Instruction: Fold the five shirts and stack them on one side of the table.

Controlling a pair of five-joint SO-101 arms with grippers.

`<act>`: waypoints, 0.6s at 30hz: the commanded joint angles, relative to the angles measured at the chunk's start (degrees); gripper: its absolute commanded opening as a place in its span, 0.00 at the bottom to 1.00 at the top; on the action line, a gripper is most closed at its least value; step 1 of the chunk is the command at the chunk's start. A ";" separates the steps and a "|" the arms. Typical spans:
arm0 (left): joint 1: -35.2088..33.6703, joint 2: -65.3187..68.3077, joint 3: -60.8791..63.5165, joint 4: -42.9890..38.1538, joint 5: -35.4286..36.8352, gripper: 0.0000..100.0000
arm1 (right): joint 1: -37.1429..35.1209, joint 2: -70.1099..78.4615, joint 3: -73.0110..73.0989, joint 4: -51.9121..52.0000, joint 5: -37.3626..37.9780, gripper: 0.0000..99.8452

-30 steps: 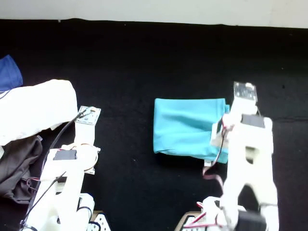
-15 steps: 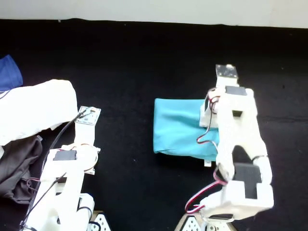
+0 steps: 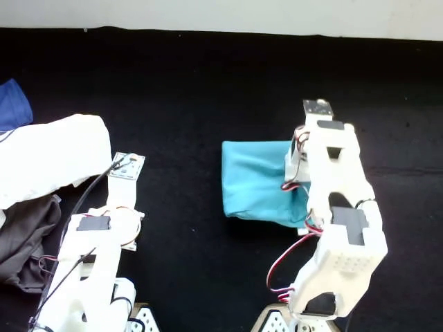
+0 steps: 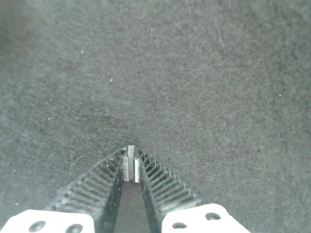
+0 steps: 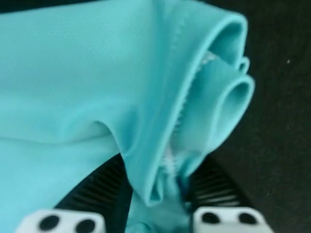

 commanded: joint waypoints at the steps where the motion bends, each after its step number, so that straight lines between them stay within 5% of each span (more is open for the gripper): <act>1: -0.57 -0.04 0.13 -1.23 -0.18 0.02 | 2.07 1.98 -4.53 -1.01 3.52 0.01; 9: -0.48 -0.04 0.13 -1.23 -0.18 0.02 | 18.42 3.74 -25.45 -1.98 14.24 0.01; 18: -0.48 -0.04 0.13 -1.23 -0.18 0.02 | 25.54 24.66 -51.65 -10.24 23.56 0.01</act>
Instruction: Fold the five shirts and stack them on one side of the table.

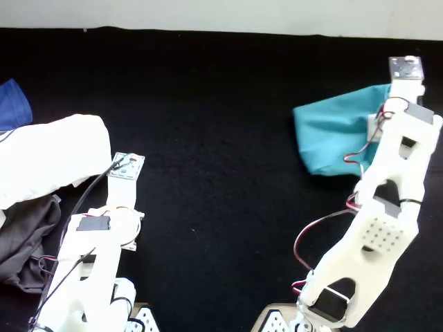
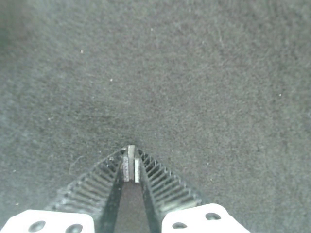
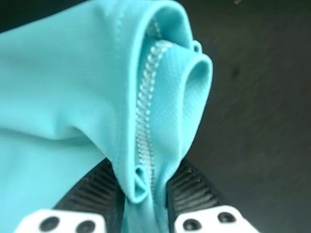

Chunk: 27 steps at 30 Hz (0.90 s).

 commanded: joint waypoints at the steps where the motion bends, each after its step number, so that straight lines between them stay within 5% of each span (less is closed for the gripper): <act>1: -0.48 -0.04 0.13 -1.14 -0.18 0.02 | 2.33 7.78 -13.32 -2.24 1.05 0.01; 12: -0.40 -0.04 0.13 -1.14 -0.18 0.02 | 3.38 31.78 -49.01 1.36 1.05 0.02; 19: -0.40 -0.04 0.13 -1.14 -0.18 0.02 | 3.03 31.96 -61.85 13.41 -2.64 0.29; 27: -0.40 -0.04 0.13 -1.14 -0.18 0.02 | 2.07 32.04 -69.05 14.20 -7.38 0.29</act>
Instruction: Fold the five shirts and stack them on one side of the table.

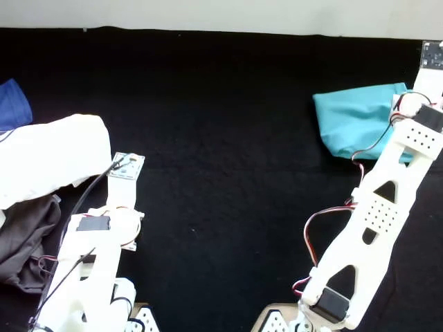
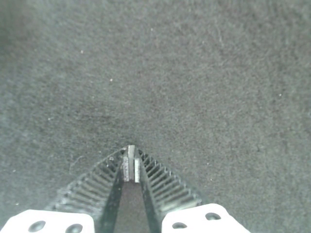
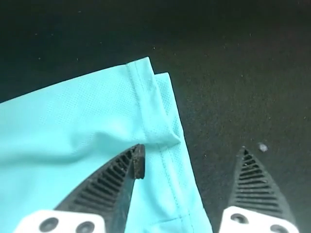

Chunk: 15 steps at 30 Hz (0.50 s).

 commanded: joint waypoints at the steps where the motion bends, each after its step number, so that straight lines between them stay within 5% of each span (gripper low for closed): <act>1: -0.40 -0.04 0.13 -1.14 -0.18 0.02 | -1.19 -0.75 -6.99 1.27 -1.32 0.28; 8: -0.40 -0.04 0.13 -1.14 -0.18 0.02 | -2.42 -5.49 -6.99 13.49 -1.23 0.00; 15: -0.40 -0.04 0.13 -1.14 -0.18 0.02 | -6.90 -13.67 -6.99 28.79 -1.23 0.03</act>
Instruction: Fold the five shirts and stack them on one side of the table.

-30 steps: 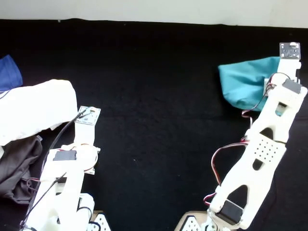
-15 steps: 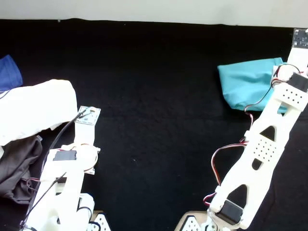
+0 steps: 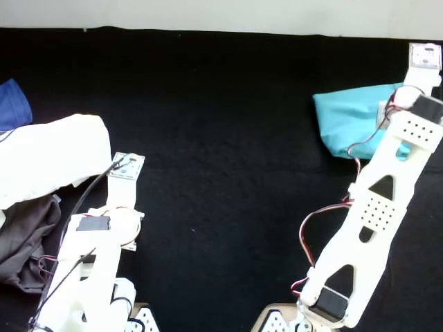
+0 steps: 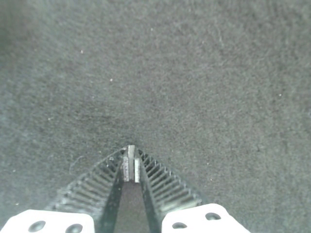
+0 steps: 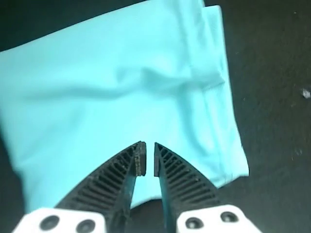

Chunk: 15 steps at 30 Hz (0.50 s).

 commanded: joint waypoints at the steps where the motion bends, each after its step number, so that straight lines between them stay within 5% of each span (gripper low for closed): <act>1: -0.40 -0.04 0.13 -1.14 -0.18 0.02 | -4.53 -7.69 -6.90 7.16 -0.62 0.03; 9: -0.57 -0.04 0.13 -1.23 -0.18 0.02 | -6.90 -15.34 -2.95 7.25 -0.62 0.03; 15: -0.57 -0.04 0.13 -1.23 -0.18 0.02 | -7.69 -36.53 28.79 7.16 -0.62 0.03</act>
